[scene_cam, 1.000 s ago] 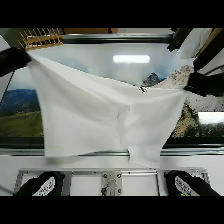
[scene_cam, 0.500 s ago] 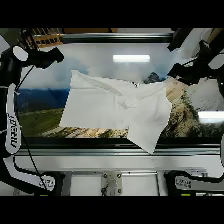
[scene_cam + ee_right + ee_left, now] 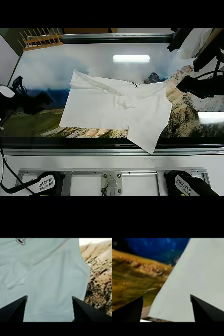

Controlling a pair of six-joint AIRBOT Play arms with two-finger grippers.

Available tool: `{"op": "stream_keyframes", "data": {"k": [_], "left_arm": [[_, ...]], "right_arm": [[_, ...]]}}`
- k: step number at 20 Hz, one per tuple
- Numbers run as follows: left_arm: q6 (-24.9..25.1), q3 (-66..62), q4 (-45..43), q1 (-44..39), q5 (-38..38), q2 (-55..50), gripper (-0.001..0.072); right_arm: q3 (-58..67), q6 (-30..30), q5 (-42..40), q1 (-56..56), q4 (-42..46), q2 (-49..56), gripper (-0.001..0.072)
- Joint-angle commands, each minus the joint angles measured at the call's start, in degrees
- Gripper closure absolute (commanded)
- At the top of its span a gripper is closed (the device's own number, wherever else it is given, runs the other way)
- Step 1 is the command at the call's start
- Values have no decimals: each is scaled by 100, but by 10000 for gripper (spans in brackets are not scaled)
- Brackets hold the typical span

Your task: Fold the clothes and pants, and hang the long-sleeved shirts on hangers.

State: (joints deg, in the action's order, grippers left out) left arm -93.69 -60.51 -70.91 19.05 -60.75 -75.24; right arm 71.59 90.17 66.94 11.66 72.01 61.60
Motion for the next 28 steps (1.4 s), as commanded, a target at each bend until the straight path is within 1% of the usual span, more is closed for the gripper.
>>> {"op": "stream_keyframes", "data": {"k": [1,2,5,6,9,13,14,15,16,17,19,22,25,28], "left_arm": [[-319,2024,63,269,741,807,94],[-450,2385,103,260,1047,942,94],[-431,2918,776,74,1700,1008,94],[-428,2955,925,-48,1805,903,94],[-437,2739,968,-481,1858,385,94],[-765,2251,957,-938,2039,-70,97],[-793,2159,953,-1008,2048,-103,269],[-789,2085,920,-1069,2046,-98,486],[-772,2013,907,-1104,2006,-90,637],[-741,1963,890,-1121,1978,-46,702],[-647,1952,887,-1117,1993,166,702],[-205,1952,890,-1115,1886,444,702],[-57,1950,894,-1115,1873,542,702],[-57,1954,894,-1115,1891,535,702]], "right_arm": [[-660,-39,39,2,-24,-603,107],[-695,-37,42,2,-26,-634,107],[-697,-37,28,2,-153,-632,107],[-697,-39,-9,2,-225,-634,107],[-697,-39,-50,2,-352,-634,107],[-697,-39,-44,2,-367,-636,107],[-697,-39,-42,4,-367,-634,107],[-697,-42,-22,9,-363,-634,107],[-697,-44,31,44,-352,-634,107],[-697,-52,122,114,-299,-634,106],[-719,-201,439,376,-94,-634,106],[-1104,-260,682,1113,37,-634,107],[-1932,-291,391,1825,20,-623,107],[-2857,-625,-28,2221,-129,-446,107]]}}
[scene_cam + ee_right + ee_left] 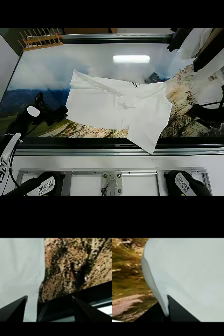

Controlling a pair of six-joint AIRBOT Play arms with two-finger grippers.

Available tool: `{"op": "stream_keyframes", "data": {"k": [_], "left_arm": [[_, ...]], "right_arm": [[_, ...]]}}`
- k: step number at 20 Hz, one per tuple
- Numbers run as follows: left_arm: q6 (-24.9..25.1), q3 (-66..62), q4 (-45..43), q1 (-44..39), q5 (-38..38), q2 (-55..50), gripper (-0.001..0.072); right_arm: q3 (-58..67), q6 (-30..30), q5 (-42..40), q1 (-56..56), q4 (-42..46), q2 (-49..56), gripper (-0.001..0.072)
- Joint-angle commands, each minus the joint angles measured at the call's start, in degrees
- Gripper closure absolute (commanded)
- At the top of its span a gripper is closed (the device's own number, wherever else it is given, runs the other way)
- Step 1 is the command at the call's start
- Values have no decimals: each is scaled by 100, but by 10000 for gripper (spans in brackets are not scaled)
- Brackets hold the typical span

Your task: Fold the clothes and pants, and hang the long-sleeved shirts on hangers.

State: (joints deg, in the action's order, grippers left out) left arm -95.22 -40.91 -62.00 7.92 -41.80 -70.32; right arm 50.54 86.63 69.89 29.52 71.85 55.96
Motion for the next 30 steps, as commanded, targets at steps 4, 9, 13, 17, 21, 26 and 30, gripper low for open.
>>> {"op": "stream_keyframes", "data": {"k": [4,9,13,17,21,26,30], "left_arm": [[94,-7,2,-2,0,44,702],[94,-7,4,-2,15,44,702],[94,-7,4,-2,46,44,702],[94,-7,2,-2,50,44,702],[94,-9,2,35,107,44,702],[96,-210,9,435,-151,98,702],[310,-1460,11,505,-317,894,702]], "right_arm": [[-1268,-1075,-704,411,-852,863,107],[-1266,-1838,-1150,66,-2181,1792,112],[-1266,-1919,-1537,-579,-2380,2140,140],[-1257,-1921,-1921,-1049,-2605,2293,149],[-1252,-2090,-1969,-1091,-2441,2245,607],[-721,-2065,-1676,-1091,-1735,1633,701],[820,-2044,-1117,-1095,-1744,861,702]]}}
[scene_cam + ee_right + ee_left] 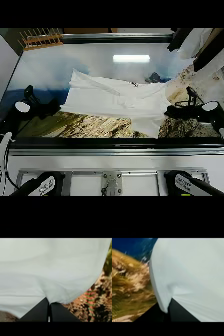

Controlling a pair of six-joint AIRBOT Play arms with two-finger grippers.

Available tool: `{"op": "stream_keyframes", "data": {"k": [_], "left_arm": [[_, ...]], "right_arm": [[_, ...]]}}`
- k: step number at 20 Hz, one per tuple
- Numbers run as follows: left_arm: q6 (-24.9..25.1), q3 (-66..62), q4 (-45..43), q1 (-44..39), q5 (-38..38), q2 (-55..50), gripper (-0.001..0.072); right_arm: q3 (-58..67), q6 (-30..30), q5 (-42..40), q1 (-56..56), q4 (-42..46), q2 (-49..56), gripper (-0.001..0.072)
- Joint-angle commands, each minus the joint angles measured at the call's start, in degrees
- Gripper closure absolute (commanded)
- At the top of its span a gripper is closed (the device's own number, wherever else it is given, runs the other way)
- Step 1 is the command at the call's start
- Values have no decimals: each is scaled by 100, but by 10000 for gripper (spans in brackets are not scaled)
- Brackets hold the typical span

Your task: Fold the clothes and pants, and hang the long-sleeved shirts on hangers.

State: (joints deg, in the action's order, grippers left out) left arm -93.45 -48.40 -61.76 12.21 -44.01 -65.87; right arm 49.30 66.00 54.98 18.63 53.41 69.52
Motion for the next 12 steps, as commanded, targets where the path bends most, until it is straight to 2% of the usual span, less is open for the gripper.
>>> {"op": "stream_keyframes", "data": {"k": [1,5,9,12], "left_arm": [[133,-1172,-17,79,-96,745,702],[162,-2752,-26,76,-87,1891,702],[214,-3499,-271,76,-103,3038,702],[177,-3622,-586,76,-81,3781,702]], "right_arm": [[1432,79,494,-7,101,-706,702],[3163,293,549,-4,103,-1725,702],[3783,382,457,-2,111,-2876,701],[3786,1276,424,-4,638,-3600,701]]}}
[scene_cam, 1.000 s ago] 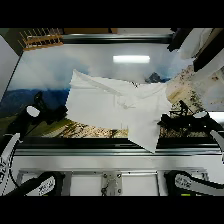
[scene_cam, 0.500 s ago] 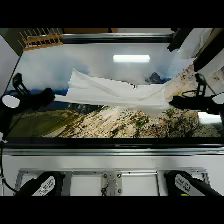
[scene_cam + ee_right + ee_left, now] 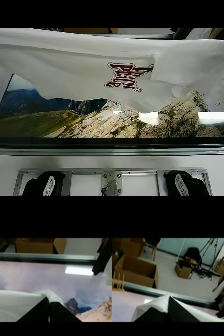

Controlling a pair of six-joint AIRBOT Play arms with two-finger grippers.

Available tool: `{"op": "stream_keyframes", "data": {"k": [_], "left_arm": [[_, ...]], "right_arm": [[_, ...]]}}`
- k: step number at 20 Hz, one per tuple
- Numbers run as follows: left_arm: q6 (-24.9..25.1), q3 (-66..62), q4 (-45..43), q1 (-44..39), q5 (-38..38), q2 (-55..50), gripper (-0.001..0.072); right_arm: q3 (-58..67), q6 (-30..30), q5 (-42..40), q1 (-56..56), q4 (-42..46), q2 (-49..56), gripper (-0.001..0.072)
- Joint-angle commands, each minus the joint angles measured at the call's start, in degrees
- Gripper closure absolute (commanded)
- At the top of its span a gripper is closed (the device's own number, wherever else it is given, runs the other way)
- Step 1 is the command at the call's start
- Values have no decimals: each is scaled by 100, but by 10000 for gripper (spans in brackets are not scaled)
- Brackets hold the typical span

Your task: Fold the clothes and pants, and hang the long-sleeved shirts on hangers.

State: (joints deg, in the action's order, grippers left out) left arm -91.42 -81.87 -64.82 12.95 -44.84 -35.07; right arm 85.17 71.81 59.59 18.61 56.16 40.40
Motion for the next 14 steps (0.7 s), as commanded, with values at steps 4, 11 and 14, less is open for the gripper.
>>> {"op": "stream_keyframes", "data": {"k": [4,11,14], "left_arm": [[-208,-273,-319,4,-24,1027,703],[-402,-273,-306,0,-1366,-1056,702],[-398,-273,-278,-20,-1672,-2686,702]], "right_arm": [[201,1281,-37,-2,682,-1062,702],[199,1825,1069,-33,435,382,702],[199,1823,1453,-393,546,1792,702]]}}
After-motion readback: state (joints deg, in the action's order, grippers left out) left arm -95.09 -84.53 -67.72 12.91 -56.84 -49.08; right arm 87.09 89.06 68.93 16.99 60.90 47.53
